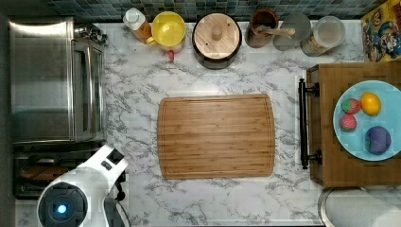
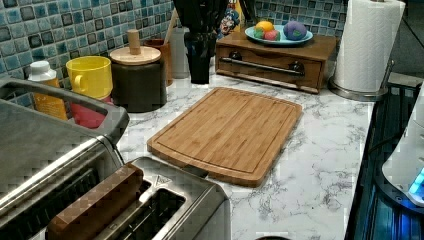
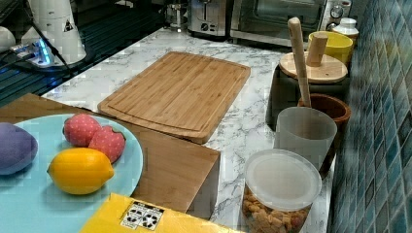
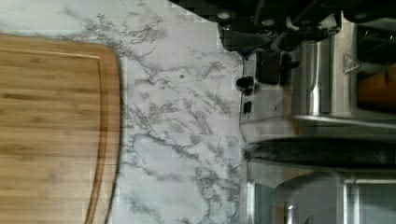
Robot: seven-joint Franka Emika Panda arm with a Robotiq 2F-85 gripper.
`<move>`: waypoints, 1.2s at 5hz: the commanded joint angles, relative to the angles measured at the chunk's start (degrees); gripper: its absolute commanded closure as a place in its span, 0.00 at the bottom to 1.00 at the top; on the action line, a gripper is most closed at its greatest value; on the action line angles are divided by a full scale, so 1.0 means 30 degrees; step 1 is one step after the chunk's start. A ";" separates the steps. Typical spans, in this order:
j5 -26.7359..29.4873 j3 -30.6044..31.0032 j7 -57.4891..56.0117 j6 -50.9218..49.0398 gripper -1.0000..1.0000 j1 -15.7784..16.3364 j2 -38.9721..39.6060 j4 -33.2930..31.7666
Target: Turn on the toaster.
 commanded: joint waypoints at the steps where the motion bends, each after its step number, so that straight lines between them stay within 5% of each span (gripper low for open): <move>1: 0.1685 0.0631 -0.0427 0.0307 1.00 0.1637 0.1067 0.0227; 6: -0.0714 0.1796 0.4156 0.3352 1.00 0.1257 0.3604 0.0141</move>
